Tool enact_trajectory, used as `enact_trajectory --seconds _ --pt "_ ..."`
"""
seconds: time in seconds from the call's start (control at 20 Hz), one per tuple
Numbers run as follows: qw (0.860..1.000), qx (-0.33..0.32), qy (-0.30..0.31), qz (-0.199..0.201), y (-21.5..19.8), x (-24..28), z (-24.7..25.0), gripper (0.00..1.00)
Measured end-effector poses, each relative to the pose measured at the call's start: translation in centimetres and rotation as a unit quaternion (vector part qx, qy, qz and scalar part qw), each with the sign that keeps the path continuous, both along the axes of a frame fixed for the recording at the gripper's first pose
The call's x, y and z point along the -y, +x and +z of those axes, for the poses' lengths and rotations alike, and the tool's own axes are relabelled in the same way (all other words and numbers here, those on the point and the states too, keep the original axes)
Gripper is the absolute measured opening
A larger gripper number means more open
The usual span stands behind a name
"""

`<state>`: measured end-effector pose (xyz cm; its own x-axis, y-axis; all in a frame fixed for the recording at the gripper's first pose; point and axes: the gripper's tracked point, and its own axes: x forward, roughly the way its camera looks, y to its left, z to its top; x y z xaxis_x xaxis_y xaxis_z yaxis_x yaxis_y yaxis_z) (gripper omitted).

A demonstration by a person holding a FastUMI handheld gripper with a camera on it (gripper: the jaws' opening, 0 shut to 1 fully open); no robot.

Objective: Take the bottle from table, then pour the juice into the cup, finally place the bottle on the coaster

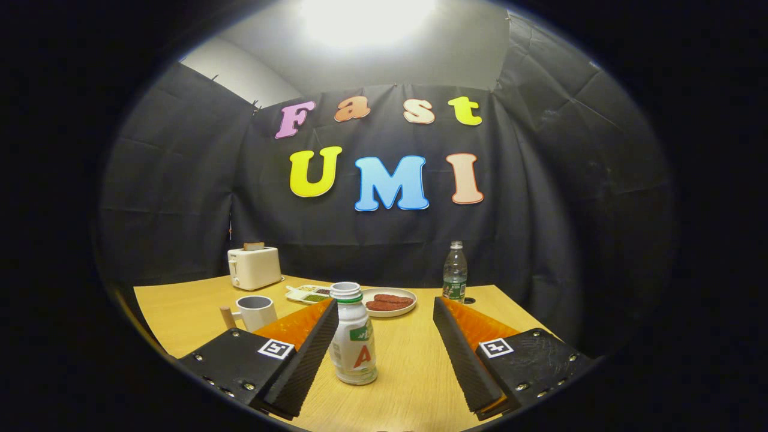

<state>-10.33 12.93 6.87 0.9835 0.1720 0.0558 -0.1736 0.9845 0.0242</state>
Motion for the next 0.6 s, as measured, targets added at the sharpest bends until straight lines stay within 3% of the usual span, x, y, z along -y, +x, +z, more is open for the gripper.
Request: enact_trajectory --seconds 0.6 --pt "0.999 -0.029 0.000 0.028 0.7 -4.3 -3.1 0.97"
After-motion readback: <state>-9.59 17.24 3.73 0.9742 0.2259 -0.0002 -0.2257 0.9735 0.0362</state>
